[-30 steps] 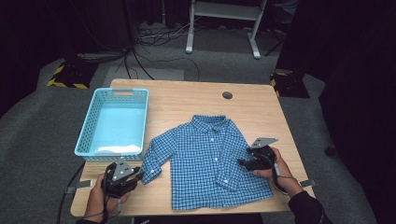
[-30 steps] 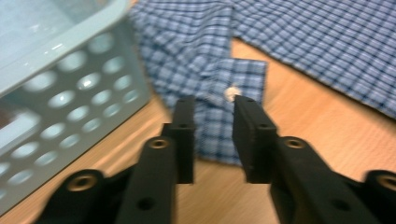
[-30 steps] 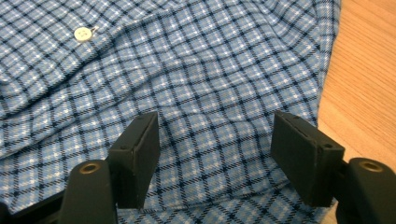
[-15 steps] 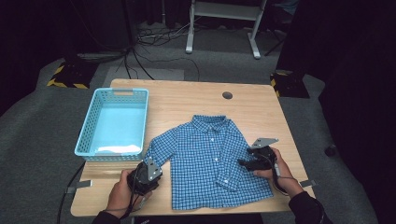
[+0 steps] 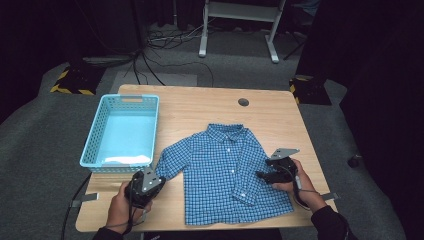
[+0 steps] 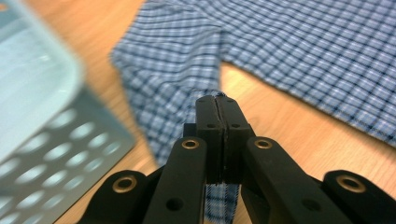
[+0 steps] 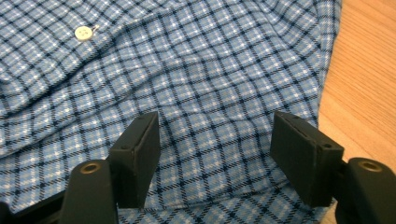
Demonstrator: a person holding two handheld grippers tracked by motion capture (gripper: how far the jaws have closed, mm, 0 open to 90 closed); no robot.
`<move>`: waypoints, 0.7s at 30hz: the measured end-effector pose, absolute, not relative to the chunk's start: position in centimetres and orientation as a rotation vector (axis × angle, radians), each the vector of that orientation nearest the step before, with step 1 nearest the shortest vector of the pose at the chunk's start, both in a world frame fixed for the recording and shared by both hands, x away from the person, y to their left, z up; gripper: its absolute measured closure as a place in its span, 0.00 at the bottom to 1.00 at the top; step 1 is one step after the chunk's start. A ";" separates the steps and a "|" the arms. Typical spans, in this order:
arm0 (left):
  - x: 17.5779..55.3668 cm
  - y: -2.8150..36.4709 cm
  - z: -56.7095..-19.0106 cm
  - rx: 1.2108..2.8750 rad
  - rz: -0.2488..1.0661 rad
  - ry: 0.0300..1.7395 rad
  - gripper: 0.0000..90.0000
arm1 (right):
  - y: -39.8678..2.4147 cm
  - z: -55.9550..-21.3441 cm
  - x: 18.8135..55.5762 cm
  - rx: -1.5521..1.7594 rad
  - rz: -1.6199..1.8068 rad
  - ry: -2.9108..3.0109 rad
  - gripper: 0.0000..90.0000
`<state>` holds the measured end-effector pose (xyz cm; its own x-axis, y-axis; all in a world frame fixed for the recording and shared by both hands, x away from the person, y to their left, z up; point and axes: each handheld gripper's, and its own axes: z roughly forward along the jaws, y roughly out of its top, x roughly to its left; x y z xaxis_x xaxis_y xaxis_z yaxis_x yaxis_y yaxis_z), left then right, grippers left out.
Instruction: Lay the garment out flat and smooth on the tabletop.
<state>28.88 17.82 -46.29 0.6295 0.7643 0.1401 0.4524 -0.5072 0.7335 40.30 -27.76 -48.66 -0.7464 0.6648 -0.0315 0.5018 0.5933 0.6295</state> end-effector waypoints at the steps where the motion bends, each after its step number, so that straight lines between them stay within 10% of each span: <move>1: 28.7 18.6 -46.1 2.156 0.600 0.966 0.98 | -27.8 -48.6 40.3 0.964 0.888 2.561 0.37; 21: 27.3 25.1 -48.2 2.128 0.605 1.192 0.89 | -27.8 -48.5 39.8 0.937 0.846 2.539 0.37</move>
<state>27.29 25.13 -48.22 0.4884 0.8679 0.0901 0.5848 -0.4022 0.7045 39.79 -27.78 -48.48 -0.7403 0.6678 -0.0774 0.4878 0.6127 0.6218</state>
